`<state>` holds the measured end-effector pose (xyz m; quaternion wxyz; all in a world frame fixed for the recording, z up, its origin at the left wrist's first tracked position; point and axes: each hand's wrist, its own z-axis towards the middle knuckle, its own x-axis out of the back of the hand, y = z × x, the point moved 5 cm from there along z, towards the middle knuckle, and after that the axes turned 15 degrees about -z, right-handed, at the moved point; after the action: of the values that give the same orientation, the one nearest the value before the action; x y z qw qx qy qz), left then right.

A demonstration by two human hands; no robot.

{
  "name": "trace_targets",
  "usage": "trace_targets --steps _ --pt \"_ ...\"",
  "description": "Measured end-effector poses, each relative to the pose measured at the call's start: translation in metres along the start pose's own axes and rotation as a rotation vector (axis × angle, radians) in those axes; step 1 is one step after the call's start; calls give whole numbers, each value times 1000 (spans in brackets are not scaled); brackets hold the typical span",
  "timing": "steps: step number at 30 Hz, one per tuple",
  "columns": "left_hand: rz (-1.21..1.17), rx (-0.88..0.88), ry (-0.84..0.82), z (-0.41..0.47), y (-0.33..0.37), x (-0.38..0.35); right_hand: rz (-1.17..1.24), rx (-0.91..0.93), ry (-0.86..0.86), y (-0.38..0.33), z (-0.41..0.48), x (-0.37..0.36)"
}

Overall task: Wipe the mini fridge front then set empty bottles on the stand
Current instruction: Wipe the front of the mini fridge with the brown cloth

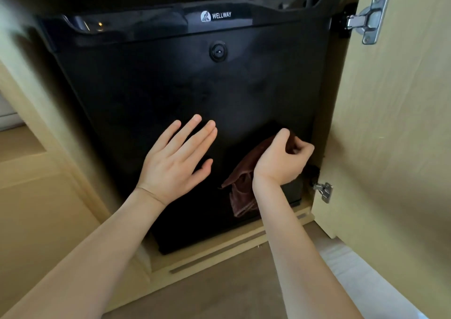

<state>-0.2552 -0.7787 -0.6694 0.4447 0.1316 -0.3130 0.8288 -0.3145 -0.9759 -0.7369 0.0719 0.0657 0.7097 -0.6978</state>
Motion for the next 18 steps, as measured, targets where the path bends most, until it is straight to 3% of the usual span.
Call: trace_targets --steps 9,15,18 --pt "-124 91 -2 5 8 8 42 58 -36 -5 -10 26" --pt "-316 316 36 12 39 37 -105 78 -60 -20 -33 64" --pt "-383 410 -49 16 46 60 -176 110 -118 -39 -45 78"
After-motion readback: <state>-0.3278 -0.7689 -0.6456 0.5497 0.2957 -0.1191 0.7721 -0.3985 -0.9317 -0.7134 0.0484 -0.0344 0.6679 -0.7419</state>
